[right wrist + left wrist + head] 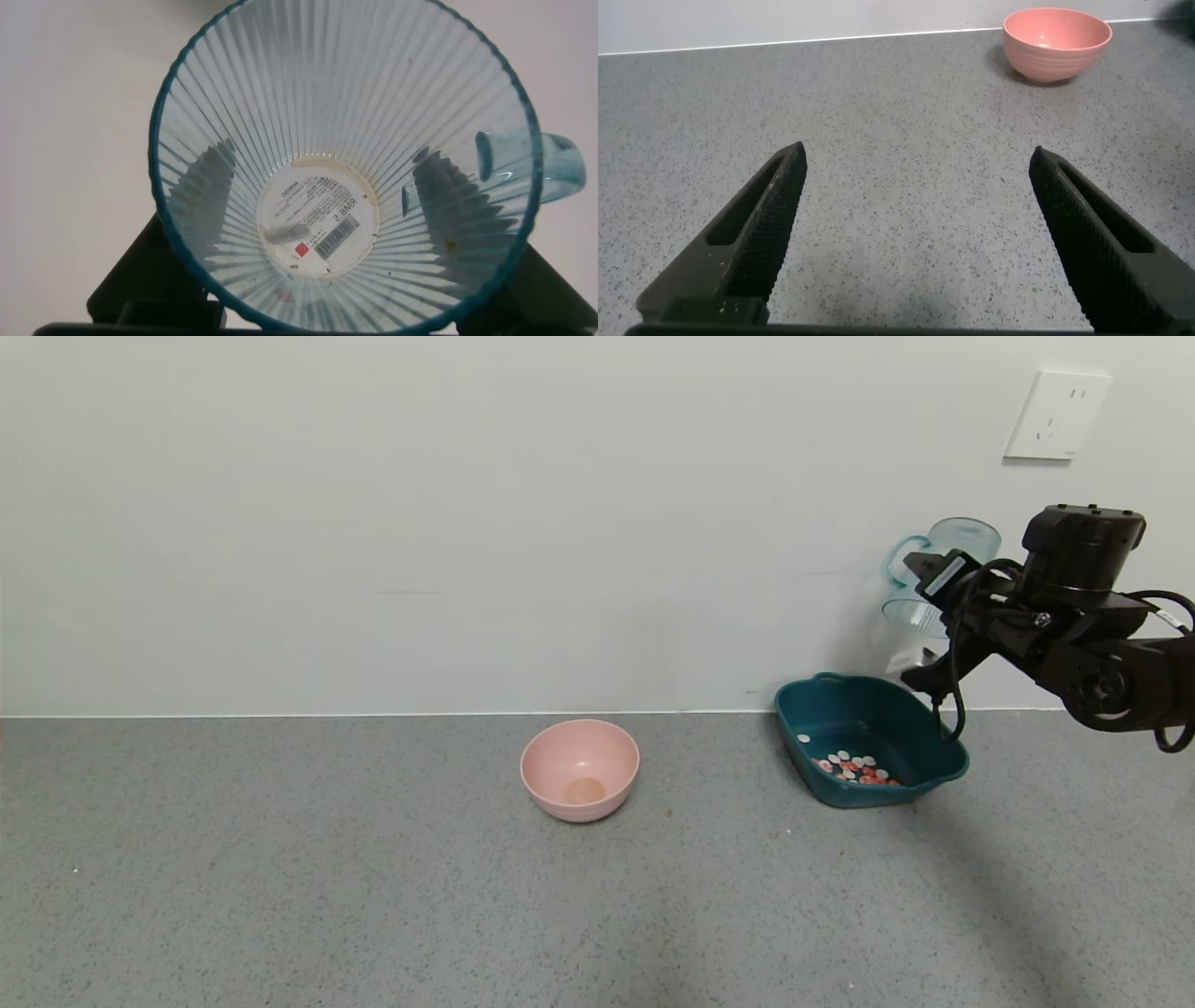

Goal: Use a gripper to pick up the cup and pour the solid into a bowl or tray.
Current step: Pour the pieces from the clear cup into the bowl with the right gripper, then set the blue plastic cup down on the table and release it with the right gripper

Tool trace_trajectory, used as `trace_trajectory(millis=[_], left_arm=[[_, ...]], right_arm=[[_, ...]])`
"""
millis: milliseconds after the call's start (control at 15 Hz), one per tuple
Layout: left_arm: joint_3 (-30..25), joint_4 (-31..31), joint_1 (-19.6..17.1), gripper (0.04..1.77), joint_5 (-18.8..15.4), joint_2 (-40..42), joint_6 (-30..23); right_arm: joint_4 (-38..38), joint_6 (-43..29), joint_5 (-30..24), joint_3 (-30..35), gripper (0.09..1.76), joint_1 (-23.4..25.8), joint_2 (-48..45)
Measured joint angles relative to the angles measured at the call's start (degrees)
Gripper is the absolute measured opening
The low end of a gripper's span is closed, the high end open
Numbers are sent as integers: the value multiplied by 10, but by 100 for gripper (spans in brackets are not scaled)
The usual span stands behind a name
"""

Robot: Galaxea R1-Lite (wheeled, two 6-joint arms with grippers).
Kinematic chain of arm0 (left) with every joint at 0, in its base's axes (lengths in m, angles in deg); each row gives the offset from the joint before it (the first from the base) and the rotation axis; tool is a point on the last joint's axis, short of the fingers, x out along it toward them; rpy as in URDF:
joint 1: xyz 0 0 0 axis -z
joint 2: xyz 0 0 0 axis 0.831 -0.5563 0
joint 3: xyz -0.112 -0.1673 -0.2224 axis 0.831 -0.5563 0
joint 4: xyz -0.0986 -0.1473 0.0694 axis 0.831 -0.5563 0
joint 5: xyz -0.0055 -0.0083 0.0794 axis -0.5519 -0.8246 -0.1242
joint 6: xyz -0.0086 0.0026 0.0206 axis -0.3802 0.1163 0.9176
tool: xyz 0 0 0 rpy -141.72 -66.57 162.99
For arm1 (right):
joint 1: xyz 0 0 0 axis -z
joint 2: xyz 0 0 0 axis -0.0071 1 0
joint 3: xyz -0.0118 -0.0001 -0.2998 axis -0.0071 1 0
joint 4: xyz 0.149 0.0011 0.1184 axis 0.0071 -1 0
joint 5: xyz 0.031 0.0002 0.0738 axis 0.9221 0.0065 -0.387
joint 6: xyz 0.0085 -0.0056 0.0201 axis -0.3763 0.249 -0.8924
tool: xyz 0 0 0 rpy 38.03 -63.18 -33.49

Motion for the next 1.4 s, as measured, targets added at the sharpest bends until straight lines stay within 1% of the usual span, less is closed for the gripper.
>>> trace_trajectory(millis=[200, 333, 533, 867, 1133, 1267, 1400], left_arm=[[0, 0, 0, 172, 0, 0, 0], [0, 0, 0, 172, 0, 0, 0], [0, 0, 0, 172, 0, 0, 0], [0, 0, 0, 172, 0, 0, 0], [0, 0, 0, 172, 0, 0, 0], [0, 0, 0, 172, 0, 0, 0], [0, 0, 0, 172, 0, 0, 0]], right_arm=[[-1, -69, 0, 5, 136, -10, -7], [-21, -137, 0, 8, 136, -18, -12], [-66, -271, 2, 16, 136, -40, -20], [-108, -489, 39, 44, 136, -84, -35], [-157, -641, 42, 61, 136, -115, -45], [-181, -740, 42, 62, 136, -138, -47], [-211, -823, 42, 61, 136, -162, -48]])
